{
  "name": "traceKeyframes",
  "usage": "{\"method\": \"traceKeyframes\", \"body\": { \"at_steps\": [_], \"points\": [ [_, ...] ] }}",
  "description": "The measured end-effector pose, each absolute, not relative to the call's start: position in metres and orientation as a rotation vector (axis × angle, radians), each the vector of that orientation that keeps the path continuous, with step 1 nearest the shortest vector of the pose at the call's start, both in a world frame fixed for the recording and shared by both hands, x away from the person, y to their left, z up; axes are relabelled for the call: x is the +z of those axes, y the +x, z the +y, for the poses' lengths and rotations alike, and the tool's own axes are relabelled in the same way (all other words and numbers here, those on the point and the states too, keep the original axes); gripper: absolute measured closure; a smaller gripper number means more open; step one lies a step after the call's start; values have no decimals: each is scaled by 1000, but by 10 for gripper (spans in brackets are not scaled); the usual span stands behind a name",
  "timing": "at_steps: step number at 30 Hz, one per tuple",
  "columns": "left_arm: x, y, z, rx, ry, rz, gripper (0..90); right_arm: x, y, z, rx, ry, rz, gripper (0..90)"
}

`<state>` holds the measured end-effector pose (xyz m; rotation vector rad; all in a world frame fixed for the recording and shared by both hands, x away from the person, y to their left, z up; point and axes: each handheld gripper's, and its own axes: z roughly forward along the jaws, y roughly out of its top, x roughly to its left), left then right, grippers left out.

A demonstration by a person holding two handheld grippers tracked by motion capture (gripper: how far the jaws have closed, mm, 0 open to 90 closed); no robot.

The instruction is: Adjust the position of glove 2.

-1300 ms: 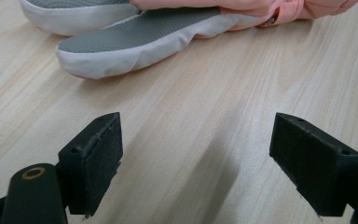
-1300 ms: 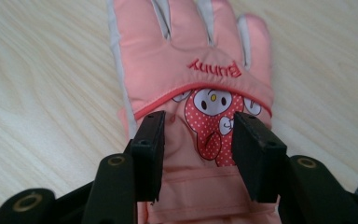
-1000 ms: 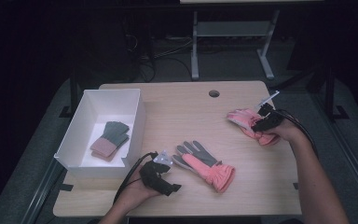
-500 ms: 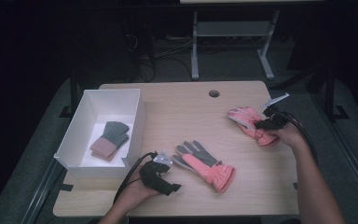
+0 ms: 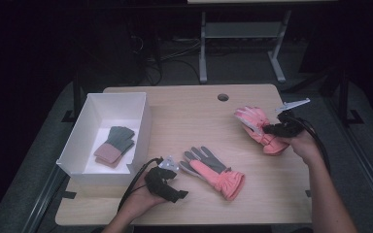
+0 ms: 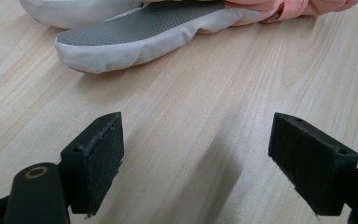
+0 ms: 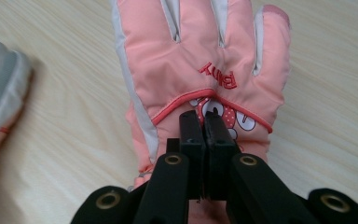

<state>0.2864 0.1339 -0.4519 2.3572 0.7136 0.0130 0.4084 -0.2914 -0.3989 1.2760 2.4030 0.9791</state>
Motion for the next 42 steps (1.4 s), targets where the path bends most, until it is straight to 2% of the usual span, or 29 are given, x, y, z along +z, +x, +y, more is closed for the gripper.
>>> {"method": "traceKeyframes", "body": {
  "at_steps": [23,32,42],
  "points": [
    [-449,287,136,30,2356,700,177,-361,331,-267,1150,1216,2397,881],
    [-449,287,135,32,2356,696,177,-347,318,-239,1213,1166,2451,882],
    [-449,287,134,21,2349,706,177,-349,314,-201,1222,1091,2564,882]
  ]
}}
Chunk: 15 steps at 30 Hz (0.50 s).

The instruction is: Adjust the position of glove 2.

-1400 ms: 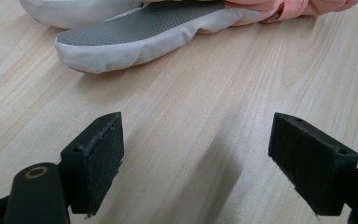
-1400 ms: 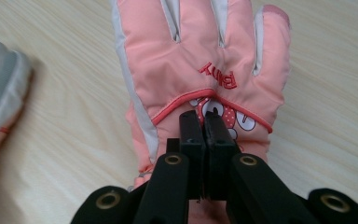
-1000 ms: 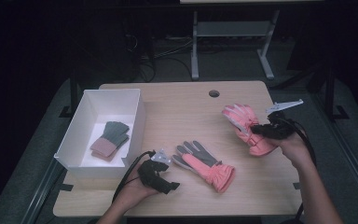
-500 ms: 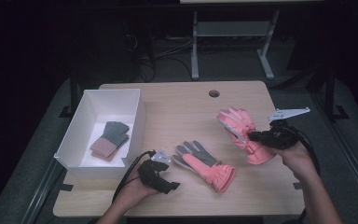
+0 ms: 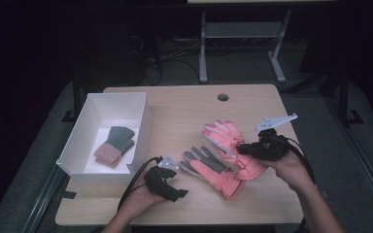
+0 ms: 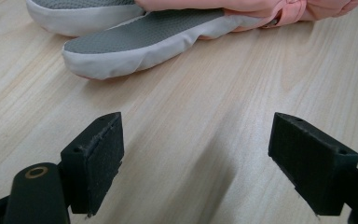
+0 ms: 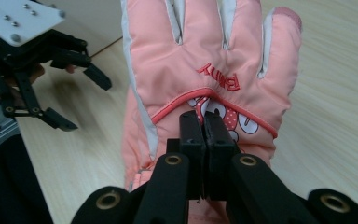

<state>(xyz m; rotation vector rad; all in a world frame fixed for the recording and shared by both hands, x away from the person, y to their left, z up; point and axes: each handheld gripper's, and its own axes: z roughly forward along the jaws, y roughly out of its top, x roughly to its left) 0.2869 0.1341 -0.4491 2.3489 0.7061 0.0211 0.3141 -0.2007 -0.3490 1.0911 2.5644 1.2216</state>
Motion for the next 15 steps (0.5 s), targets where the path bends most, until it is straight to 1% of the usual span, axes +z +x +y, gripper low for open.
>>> {"method": "traceKeyframes", "body": {
  "at_steps": [8,15],
  "points": [
    [-449,288,136,23,2354,709,177,-354,313,-170,1213,1039,2642,882],
    [-449,287,134,27,2344,709,177,-363,313,-155,1181,1001,2707,881]
  ]
}}
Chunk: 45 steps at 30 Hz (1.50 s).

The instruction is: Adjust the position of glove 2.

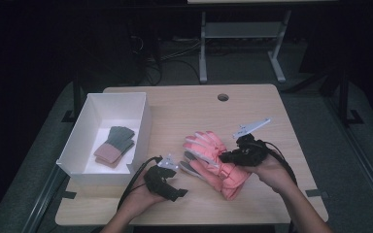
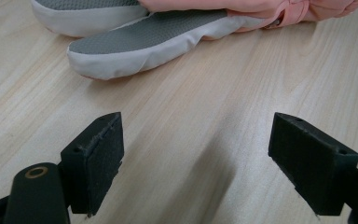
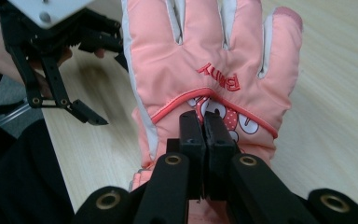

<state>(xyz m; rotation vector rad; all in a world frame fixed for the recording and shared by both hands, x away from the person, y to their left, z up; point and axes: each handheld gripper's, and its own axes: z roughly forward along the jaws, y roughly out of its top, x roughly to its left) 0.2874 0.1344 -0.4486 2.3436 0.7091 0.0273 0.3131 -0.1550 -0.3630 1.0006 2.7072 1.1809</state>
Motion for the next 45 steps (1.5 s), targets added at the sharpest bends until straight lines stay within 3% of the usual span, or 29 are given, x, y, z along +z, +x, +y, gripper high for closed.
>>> {"method": "traceKeyframes", "body": {
  "at_steps": [14,18,23,26,27,28,29,30,31,32,33,45],
  "points": [
    [-449,288,134,32,2348,707,181,-393,323,-139,1056,992,2798,863],
    [-448,286,133,30,2348,696,223,-395,324,-140,1091,984,2773,670],
    [-444,286,137,40,2356,690,339,-384,324,-156,1219,936,2688,570],
    [-442,287,138,46,2356,676,476,-381,324,-163,1266,924,2644,593],
    [-440,285,137,38,2335,682,542,-378,324,-171,1283,917,2595,678],
    [-440,285,137,38,2335,682,611,-378,324,-171,1283,917,2595,678],
    [-438,286,138,36,2346,666,611,-377,324,-176,1289,909,2579,729],
    [-437,286,138,28,2340,671,678,-377,324,-180,1293,916,2556,786],
    [-435,286,138,8,2334,667,808,-377,324,-190,1291,928,2517,842],
    [-435,286,138,8,2334,667,859,-377,324,-190,1291,928,2517,842],
    [-434,286,138,-8,2330,669,896,-382,325,-199,1283,949,2486,898],
    [-433,279,120,-30,2307,667,897,-416,320,-232,1197,1007,2516,900]
  ]
}}
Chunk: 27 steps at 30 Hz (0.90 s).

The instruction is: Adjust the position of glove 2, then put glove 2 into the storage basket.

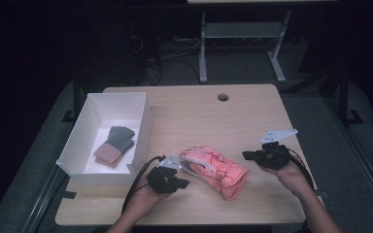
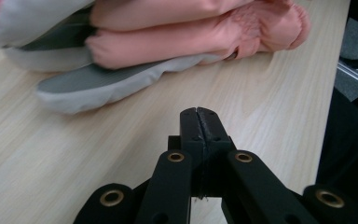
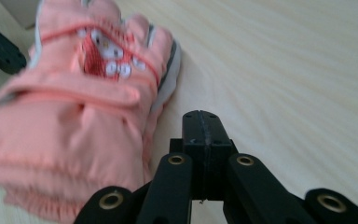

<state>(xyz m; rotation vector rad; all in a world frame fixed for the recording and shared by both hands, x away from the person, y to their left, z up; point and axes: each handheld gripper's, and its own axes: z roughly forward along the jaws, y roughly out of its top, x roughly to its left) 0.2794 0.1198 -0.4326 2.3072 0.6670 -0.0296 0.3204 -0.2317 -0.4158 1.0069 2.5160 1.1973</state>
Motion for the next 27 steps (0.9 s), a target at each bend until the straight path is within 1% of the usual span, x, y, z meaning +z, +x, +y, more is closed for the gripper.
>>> {"method": "traceKeyframes", "body": {
  "at_steps": [2,8,16,27],
  "points": [
    [-432,279,111,-56,2291,668,897,-427,315,-236,1167,1017,2542,900],
    [-433,280,90,-89,2289,663,898,-441,306,-243,1140,1021,2584,900],
    [-436,286,69,-78,2296,676,898,-451,306,-234,1083,991,2638,900],
    [-439,299,67,-60,2309,703,898,-455,303,-224,1081,949,2701,900]
  ]
}}
